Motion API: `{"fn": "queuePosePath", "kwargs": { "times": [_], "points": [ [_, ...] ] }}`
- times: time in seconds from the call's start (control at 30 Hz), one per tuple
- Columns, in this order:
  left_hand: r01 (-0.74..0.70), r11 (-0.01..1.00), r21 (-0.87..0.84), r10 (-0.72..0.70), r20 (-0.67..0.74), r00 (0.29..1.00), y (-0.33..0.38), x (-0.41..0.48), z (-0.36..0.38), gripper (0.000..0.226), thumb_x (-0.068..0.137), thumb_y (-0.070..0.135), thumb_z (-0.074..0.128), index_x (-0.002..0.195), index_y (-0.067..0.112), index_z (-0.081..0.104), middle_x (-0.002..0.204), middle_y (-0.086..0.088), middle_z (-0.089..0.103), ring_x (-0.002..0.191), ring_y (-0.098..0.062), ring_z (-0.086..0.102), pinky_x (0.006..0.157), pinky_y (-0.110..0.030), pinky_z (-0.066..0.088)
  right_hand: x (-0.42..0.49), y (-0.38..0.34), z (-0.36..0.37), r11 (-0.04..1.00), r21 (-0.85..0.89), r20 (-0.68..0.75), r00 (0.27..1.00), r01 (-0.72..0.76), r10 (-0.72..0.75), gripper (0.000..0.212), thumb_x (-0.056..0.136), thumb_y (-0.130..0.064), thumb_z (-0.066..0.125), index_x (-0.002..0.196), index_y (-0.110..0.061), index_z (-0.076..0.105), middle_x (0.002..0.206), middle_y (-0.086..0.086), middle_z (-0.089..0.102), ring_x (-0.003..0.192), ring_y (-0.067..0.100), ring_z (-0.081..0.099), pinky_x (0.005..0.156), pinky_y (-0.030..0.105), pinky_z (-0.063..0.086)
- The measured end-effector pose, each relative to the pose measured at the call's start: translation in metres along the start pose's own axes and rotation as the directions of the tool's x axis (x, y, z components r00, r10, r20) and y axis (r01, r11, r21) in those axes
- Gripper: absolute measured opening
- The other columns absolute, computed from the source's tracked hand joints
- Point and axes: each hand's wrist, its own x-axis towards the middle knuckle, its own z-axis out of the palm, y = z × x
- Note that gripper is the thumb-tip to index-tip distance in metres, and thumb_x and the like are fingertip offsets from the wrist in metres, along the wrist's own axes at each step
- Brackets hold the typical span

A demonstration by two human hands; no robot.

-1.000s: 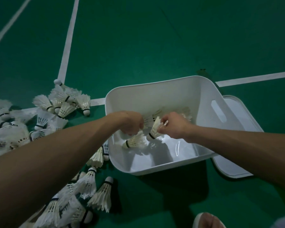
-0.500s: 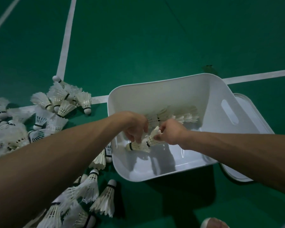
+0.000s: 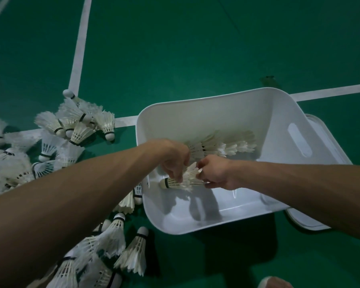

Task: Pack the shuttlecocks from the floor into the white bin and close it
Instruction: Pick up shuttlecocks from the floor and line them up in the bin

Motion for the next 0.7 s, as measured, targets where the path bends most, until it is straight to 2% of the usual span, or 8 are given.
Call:
{"fn": "queuePosePath", "kwargs": {
  "times": [0.07, 0.13, 0.27, 0.37, 0.43, 0.57, 0.63, 0.7],
  "points": [
    [0.002, 1.0, 0.01, -0.002, -0.002, 1.0, 0.0, 0.001, -0.001, 0.024, 0.075, 0.025, 0.078, 0.091, 0.014, 0.063, 0.075, 0.003, 0.066, 0.067, -0.013, 0.061, 0.062, -0.025, 0.047, 0.002, 0.001, 0.001, 0.998, -0.054, -0.008, 0.999, 0.038, -0.038, 0.015, 0.093, 0.003, 0.051, 0.097, -0.006, 0.062, 0.086, 0.008, 0.057, 0.085, 0.02, 0.051, 0.079, 0.033, 0.048],
    [0.004, 1.0, 0.0, -0.004, -0.008, 1.0, -0.001, 0.001, -0.001, 0.022, 0.076, 0.023, 0.077, 0.092, 0.014, 0.066, 0.071, 0.005, 0.065, 0.064, -0.011, 0.061, 0.057, -0.021, 0.045, 0.005, 0.004, 0.001, 0.985, -0.139, -0.058, 0.992, 0.104, -0.113, 0.019, 0.092, -0.002, 0.058, 0.11, 0.0, 0.062, 0.098, 0.016, 0.062, 0.085, 0.023, 0.055, 0.083, 0.039, 0.053],
    [0.005, 1.0, 0.017, -0.004, -0.04, 0.999, -0.003, 0.001, -0.002, 0.025, 0.073, 0.027, 0.079, 0.092, 0.015, 0.067, 0.075, 0.004, 0.067, 0.071, -0.015, 0.064, 0.06, -0.024, 0.047, 0.002, 0.009, -0.004, 0.966, -0.202, -0.122, 0.975, 0.16, -0.187, 0.02, 0.082, -0.006, 0.073, 0.1, 0.001, 0.066, 0.094, 0.018, 0.067, 0.084, 0.031, 0.065, 0.086, 0.047, 0.056],
    [0.019, 0.998, 0.053, -0.015, -0.063, 0.998, -0.002, -0.002, -0.002, 0.023, 0.074, 0.028, 0.078, 0.09, 0.018, 0.064, 0.077, 0.004, 0.065, 0.072, -0.015, 0.061, 0.058, -0.023, 0.043, -0.005, 0.007, -0.009, 0.952, -0.247, -0.083, 0.975, 0.182, -0.208, 0.029, 0.076, -0.01, 0.08, 0.099, 0.003, 0.068, 0.094, 0.016, 0.07, 0.081, 0.025, 0.066, 0.084, 0.042, 0.057],
    [0.027, 0.996, 0.082, -0.02, -0.087, 0.996, 0.002, -0.009, -0.002, 0.03, 0.076, 0.031, 0.076, 0.101, 0.017, 0.064, 0.084, 0.004, 0.065, 0.076, -0.016, 0.06, 0.06, -0.023, 0.043, -0.012, 0.003, -0.013, 0.896, -0.398, -0.087, 0.964, 0.198, -0.251, 0.038, 0.075, -0.022, 0.081, 0.105, -0.001, 0.07, 0.099, 0.009, 0.071, 0.088, 0.022, 0.067, 0.086, 0.036, 0.056],
    [0.009, 1.0, 0.012, -0.005, -0.255, 0.967, 0.006, -0.035, -0.01, 0.052, 0.078, 0.032, 0.075, 0.126, 0.02, 0.057, 0.111, 0.004, 0.065, 0.096, -0.018, 0.058, 0.082, -0.028, 0.045, -0.031, -0.013, -0.03, 0.783, -0.59, -0.118, 0.939, 0.196, -0.323, 0.029, 0.079, -0.032, 0.077, 0.097, -0.01, 0.073, 0.095, 0.002, 0.073, 0.083, 0.016, 0.067, 0.075, 0.028, 0.054],
    [-0.04, 0.999, -0.034, 0.025, -0.356, 0.934, 0.006, -0.052, -0.017, 0.05, 0.081, 0.03, 0.073, 0.127, 0.019, 0.057, 0.116, 0.003, 0.064, 0.095, -0.016, 0.057, 0.08, -0.025, 0.041, -0.041, -0.023, -0.038, 0.698, -0.69, -0.135, 0.915, 0.189, -0.38, 0.026, 0.079, -0.035, 0.076, 0.092, -0.012, 0.073, 0.09, 0.002, 0.073, 0.08, 0.017, 0.067, 0.07, 0.027, 0.053],
    [-0.099, 0.993, -0.06, 0.061, -0.461, 0.885, 0.006, -0.071, -0.023, 0.042, 0.081, 0.028, 0.073, 0.12, 0.018, 0.061, 0.111, 0.004, 0.066, 0.088, -0.013, 0.057, 0.074, -0.022, 0.04, -0.051, -0.032, -0.042, 0.637, -0.746, -0.146, 0.887, 0.193, -0.439, 0.029, 0.079, -0.036, 0.075, 0.095, -0.013, 0.071, 0.094, 0.003, 0.073, 0.081, 0.02, 0.068, 0.071, 0.031, 0.056]
  ]
}}
